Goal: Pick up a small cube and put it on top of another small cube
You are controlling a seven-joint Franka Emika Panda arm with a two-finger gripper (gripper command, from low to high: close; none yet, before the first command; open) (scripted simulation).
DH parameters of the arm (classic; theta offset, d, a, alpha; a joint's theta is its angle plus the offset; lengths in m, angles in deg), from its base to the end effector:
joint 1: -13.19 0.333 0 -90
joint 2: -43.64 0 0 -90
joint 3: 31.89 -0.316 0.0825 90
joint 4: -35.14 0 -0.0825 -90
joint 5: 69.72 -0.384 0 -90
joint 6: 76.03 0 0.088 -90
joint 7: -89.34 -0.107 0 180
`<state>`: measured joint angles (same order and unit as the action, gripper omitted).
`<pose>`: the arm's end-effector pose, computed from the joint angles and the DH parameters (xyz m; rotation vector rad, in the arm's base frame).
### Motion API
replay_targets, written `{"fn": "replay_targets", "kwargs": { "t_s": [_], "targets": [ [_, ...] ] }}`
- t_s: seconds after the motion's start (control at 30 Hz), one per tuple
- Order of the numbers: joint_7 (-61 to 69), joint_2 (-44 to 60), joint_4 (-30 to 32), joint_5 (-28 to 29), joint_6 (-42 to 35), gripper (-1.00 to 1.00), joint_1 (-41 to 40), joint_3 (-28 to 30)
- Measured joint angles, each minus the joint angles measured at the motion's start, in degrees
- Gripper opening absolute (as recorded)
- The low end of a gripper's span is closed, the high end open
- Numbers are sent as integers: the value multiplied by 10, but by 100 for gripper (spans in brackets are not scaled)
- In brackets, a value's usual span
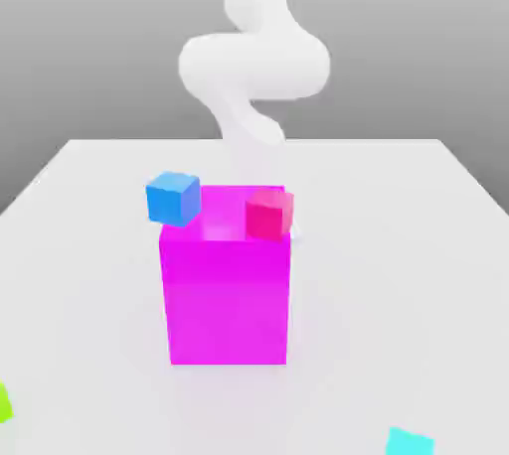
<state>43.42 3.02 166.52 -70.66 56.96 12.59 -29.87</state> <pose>0.3786 -0.0219 0.6837 -2.4374 1.1092 -0.9395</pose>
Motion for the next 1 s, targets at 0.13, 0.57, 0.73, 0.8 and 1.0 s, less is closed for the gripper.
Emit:
{"fn": "replay_targets", "kwargs": {
  "t_s": [0.13,0.57,0.73,0.8,1.0],
  "targets": [
    [0,86,-7,-17,20,0,-10,34],
    [15,356,-28,-91,82,0,-60,131],
    [20,461,-36,-120,106,0,-101,147],
    [20,502,-39,-128,116,0,-113,153],
    [15,623,-48,-145,147,0,-154,176]
  ]
}}
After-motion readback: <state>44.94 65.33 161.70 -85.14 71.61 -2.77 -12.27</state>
